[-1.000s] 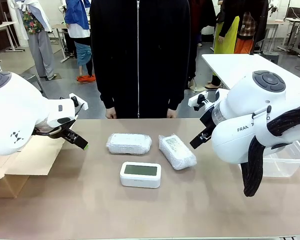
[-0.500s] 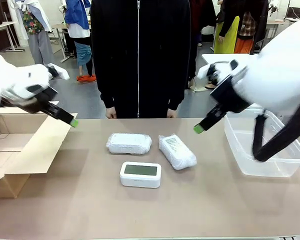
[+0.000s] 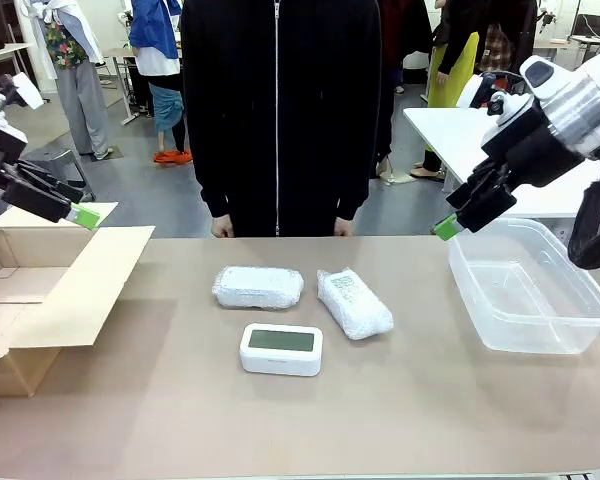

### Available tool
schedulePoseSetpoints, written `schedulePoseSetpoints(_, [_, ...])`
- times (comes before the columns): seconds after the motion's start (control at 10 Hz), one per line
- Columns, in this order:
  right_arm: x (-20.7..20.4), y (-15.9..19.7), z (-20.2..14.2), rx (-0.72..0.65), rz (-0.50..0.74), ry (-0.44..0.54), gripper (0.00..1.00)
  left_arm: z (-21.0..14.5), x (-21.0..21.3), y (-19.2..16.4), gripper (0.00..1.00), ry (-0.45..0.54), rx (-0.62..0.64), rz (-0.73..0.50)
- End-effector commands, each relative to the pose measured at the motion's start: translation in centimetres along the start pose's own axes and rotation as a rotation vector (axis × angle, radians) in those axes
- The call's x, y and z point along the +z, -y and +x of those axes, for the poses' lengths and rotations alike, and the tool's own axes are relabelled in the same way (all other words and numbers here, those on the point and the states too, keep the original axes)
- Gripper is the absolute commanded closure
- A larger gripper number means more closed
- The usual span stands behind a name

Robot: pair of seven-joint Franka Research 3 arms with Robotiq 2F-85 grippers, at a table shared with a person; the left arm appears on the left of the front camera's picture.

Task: Separate and place wrapped and unwrapped clocks.
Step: Pick up the Digital clock indicated by the person.

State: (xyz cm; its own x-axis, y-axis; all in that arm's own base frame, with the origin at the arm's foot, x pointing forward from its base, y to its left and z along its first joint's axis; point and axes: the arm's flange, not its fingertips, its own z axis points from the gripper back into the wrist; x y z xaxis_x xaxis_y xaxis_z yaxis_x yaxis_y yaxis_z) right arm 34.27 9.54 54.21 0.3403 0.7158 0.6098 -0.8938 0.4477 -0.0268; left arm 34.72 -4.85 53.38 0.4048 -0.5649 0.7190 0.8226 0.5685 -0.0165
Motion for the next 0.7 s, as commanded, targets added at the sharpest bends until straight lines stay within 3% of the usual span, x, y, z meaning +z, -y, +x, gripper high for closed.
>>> schedulePoseSetpoints(0.0, [-0.5, 0.0, -1.0, 0.012, 0.035, 0.089, 0.0, -1.7, 0.1, 1.4, 0.0, 0.047, -0.026, -0.014])
schedulePoseSetpoints(0.3, [0.2, -1.0, -1.9, 0.03, 0.086, 0.144, 0.0, -2.3, 1.2, 3.0, 0.0, 0.033, -0.052, -0.019])
schedulePoseSetpoints(0.6, [1.0, -1.7, -2.4, 0.032, 0.057, 0.172, 0.0, -2.0, 1.7, 3.6, 0.0, 0.039, -0.072, -0.053])
